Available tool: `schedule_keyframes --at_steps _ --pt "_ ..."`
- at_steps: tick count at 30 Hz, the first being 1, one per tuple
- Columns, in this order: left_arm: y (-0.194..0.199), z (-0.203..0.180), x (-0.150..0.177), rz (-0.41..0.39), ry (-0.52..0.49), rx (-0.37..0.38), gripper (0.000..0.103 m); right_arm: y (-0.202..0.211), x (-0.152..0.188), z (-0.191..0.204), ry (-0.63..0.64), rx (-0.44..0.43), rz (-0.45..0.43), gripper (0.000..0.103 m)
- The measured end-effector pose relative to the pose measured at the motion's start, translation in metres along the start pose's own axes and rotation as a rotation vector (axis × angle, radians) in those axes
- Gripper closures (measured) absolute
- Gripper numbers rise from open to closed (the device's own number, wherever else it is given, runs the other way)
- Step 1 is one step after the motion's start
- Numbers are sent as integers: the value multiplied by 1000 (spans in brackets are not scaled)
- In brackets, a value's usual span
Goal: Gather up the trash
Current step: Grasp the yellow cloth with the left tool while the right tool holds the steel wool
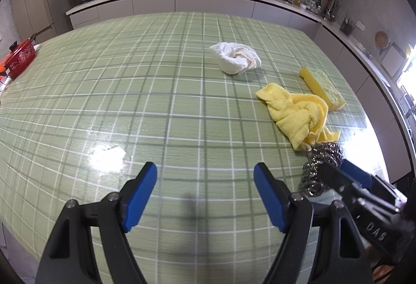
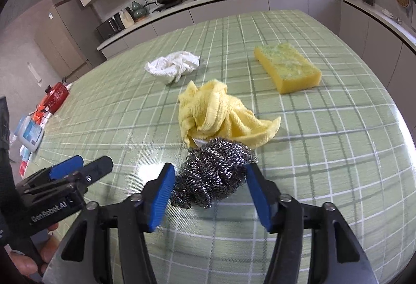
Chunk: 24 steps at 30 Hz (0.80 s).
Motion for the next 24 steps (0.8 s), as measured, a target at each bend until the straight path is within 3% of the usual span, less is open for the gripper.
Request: schedule_keyframes --at_steps 4,8,18,22,24 --pt "-1 -3 -2 1 -2 7 25 -1 2 0 16 8 -7 42" --pt "-5 -10 -3 3 -10 19 25 5 -1 -12 22 30 -24 51" --pt "-16 -57 -12 25 -36 97 25 25 -18 -92 -92 132 -83 51" --pt "-20 -75 -15 31 -43 105 25 31 -26 -97 -111 54 -103 49" --pt "-22 -78 -16 29 -47 94 25 31 -32 -91 -75 24 -111 38"
Point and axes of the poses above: each gripper's, at about its wrist camera, not at the fingertips, and y roughly against the way its jaws point, z to its left, x to its underside, the point moved 6 cm from there along -y, roughly the way its jaws point, and after that the axes turned 5 degrees about -z, right-handed, at the moved point
